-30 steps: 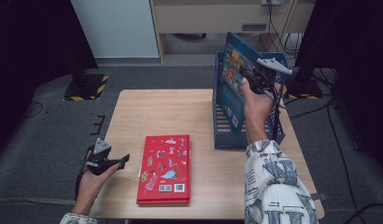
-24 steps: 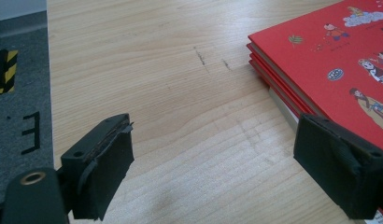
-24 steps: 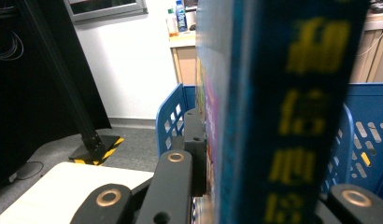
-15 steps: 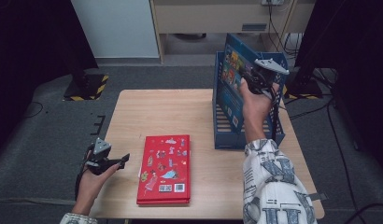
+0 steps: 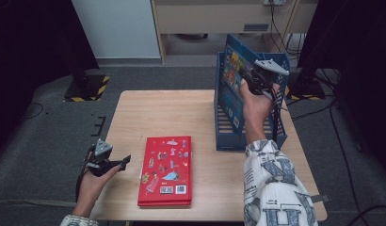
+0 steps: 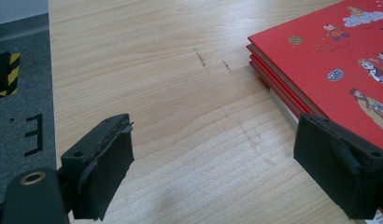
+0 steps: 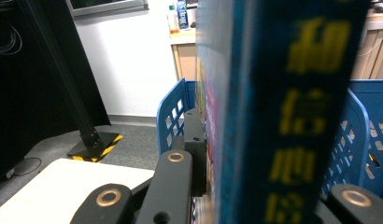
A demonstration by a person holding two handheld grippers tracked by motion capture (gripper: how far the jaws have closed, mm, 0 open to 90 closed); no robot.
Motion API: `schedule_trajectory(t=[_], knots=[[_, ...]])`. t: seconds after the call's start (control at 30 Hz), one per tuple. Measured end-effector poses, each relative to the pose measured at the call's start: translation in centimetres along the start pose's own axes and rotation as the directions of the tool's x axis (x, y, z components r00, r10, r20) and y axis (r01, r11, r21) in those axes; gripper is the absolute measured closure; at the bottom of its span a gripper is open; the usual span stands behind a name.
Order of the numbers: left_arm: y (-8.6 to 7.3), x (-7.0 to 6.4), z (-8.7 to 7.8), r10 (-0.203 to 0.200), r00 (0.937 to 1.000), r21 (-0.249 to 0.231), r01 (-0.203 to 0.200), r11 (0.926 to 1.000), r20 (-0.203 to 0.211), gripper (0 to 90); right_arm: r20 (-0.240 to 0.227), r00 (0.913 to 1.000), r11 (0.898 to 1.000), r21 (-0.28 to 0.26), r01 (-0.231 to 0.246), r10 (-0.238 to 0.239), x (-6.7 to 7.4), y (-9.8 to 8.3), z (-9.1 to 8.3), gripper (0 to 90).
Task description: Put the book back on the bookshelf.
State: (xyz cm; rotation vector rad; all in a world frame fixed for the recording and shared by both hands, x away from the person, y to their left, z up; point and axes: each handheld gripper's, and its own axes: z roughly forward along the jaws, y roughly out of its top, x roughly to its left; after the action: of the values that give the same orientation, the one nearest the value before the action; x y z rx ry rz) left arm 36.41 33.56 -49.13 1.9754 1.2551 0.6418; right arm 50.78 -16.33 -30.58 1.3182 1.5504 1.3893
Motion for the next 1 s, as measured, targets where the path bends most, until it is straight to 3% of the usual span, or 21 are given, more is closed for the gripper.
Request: schedule_trajectory(t=[1.0], knots=[[0.02,0.04,-0.07,0.001,1.0,-0.002,-0.001,1.0,0.002,11.1,0.013,0.9998,1.0,-0.018,-0.012,0.013,-0.18,-0.29,0.87,83.4]])
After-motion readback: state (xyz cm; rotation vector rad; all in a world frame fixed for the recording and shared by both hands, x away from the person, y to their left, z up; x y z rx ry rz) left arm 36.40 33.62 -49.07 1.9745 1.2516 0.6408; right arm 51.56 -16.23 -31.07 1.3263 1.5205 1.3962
